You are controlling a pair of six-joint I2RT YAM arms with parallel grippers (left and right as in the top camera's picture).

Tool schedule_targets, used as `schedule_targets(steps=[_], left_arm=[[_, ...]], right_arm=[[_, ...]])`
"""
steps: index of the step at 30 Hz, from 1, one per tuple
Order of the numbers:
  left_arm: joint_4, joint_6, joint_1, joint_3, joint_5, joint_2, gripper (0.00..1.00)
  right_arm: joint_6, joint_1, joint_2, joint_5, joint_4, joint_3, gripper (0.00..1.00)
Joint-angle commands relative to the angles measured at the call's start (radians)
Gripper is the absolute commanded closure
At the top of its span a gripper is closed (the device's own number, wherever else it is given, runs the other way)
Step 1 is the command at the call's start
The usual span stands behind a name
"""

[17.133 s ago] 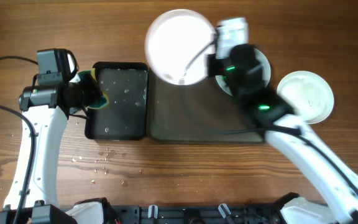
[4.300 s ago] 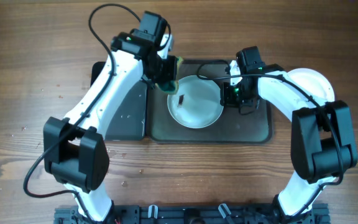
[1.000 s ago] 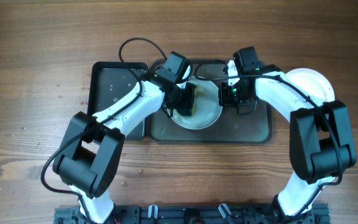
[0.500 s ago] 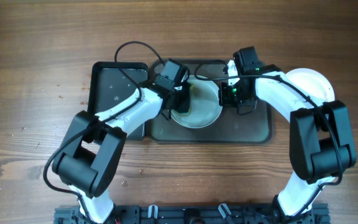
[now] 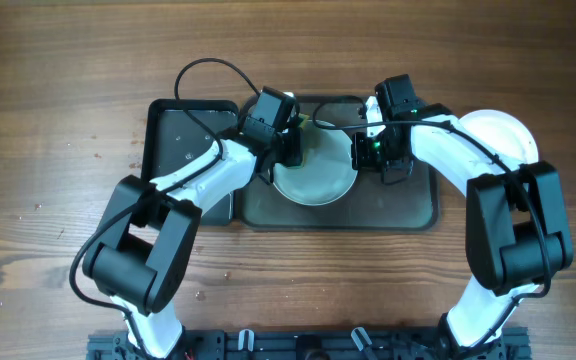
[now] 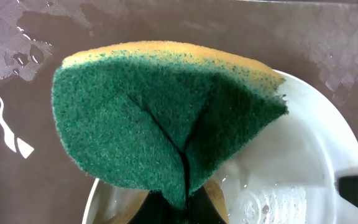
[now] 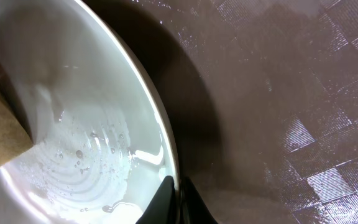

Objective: Clean dirty plates on tray and stack at the side
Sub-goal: 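Scrub the center plate with the sponge while the right gripper holds its rim, then withdraw the left gripper with the sponge to the far left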

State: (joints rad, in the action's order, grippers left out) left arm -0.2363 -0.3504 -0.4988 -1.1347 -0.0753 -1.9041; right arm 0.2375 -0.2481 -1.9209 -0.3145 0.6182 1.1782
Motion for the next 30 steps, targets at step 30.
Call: schedule_targets(steps=[30], left_arm=[[0.117, 0.002, 0.026, -0.048, -0.135, 0.257, 0.96]], right_arm=[[-0.028, -0.008, -0.019, -0.024, -0.004, -0.009, 0.95]])
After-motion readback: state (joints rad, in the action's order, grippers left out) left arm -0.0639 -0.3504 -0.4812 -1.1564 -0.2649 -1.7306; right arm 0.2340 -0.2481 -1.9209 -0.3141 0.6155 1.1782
